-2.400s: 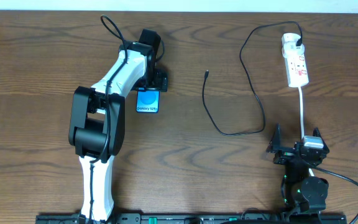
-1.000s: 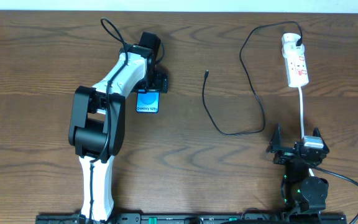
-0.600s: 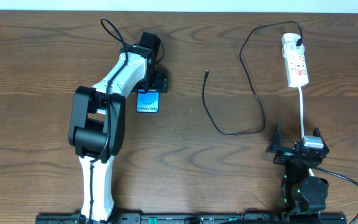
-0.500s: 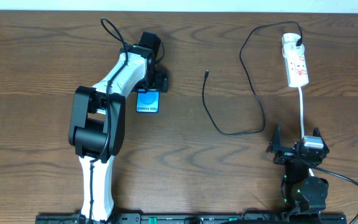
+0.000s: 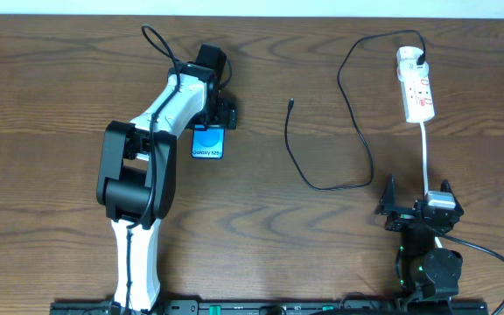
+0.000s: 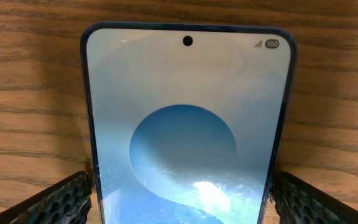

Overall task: Plug charger to phone and switch on socket
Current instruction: 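Close the left gripper on the phone's top edge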

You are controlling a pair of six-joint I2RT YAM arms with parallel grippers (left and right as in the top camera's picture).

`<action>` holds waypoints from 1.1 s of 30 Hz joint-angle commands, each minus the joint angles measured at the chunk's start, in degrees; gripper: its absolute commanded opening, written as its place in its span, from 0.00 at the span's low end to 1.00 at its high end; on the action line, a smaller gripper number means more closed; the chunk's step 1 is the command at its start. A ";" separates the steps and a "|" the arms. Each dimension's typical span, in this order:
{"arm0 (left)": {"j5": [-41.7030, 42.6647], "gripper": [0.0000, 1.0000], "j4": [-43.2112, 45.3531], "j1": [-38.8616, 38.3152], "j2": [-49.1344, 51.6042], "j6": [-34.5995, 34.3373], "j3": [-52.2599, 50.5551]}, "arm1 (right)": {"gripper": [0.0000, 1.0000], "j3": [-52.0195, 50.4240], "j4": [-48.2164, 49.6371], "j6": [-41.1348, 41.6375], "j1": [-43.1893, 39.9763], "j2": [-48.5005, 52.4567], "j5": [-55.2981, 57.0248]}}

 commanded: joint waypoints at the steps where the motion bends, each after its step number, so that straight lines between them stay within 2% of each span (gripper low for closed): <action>1: -0.76 0.94 -0.11 -0.13 0.57 -0.20 -1.05 | 0.99 -0.09 -0.20 -0.02 -0.31 -0.31 0.26; 9: -0.76 0.93 -0.11 -0.13 0.57 -0.17 -1.07 | 0.99 -0.11 -0.20 -0.02 -0.31 -0.31 0.26; 16: -0.76 0.70 -0.11 -0.13 0.57 -0.17 -1.07 | 0.99 -0.09 -0.20 -0.02 -0.31 -0.31 0.26; 33: -0.76 0.70 -0.13 -0.13 0.57 -0.17 -1.07 | 0.99 -0.11 -0.20 -0.02 -0.31 -0.31 0.26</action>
